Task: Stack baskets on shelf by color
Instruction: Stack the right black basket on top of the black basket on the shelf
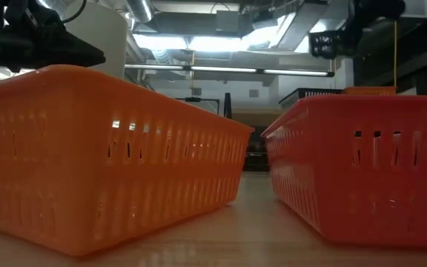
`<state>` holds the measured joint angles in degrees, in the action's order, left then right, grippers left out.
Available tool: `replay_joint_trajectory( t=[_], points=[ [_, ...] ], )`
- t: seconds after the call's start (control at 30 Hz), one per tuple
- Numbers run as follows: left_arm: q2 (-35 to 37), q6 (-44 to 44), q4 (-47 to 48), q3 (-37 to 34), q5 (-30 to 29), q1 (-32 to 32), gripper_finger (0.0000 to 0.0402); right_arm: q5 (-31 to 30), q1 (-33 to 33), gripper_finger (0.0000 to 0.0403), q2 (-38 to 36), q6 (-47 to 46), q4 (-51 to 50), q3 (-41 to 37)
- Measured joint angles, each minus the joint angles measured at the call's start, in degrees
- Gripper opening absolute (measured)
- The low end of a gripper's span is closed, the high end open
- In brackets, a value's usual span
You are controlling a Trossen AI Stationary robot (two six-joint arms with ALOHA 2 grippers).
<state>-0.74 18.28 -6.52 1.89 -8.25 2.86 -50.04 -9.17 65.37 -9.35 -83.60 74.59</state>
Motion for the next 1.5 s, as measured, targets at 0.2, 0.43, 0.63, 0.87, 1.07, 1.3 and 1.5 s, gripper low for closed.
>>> replay_joint_trajectory(
  t=[0.2,0.43,0.63,0.87,1.07,1.3,1.5],
  points=[
    [0.0,0.0,0.0,0.0,0.0,0.0,0.0041,6.1,5.8,0.0,-7.4,18.3,17.1,-10.7],
    [0.0,-0.6,0.0,0.0,0.0,0.0,0.0041,11.0,16.3,0.0,-7.3,29.1,24.5,-12.9],
    [0.0,-0.9,0.0,0.0,0.0,0.0,0.0041,16.6,22.9,0.0,-5.1,33.4,26.2,-12.9],
    [0.0,-0.9,0.0,0.0,0.0,0.0,0.0041,20.0,26.3,0.0,-2.5,35.6,26.5,-12.9],
    [0.0,-0.9,0.0,0.0,0.0,0.0,0.0041,23.2,27.0,0.0,-2.2,37.1,29.2,-12.9],
    [0.0,-0.9,0.0,0.0,0.0,0.0,0.0041,23.3,27.1,0.0001,-2.2,38.3,30.0,-12.9],
    [0.0,-0.9,0.0,0.0,0.0,0.0,0.0041,23.2,27.1,0.0032,-2.2,38.2,30.0,-12.9]
  ],
)
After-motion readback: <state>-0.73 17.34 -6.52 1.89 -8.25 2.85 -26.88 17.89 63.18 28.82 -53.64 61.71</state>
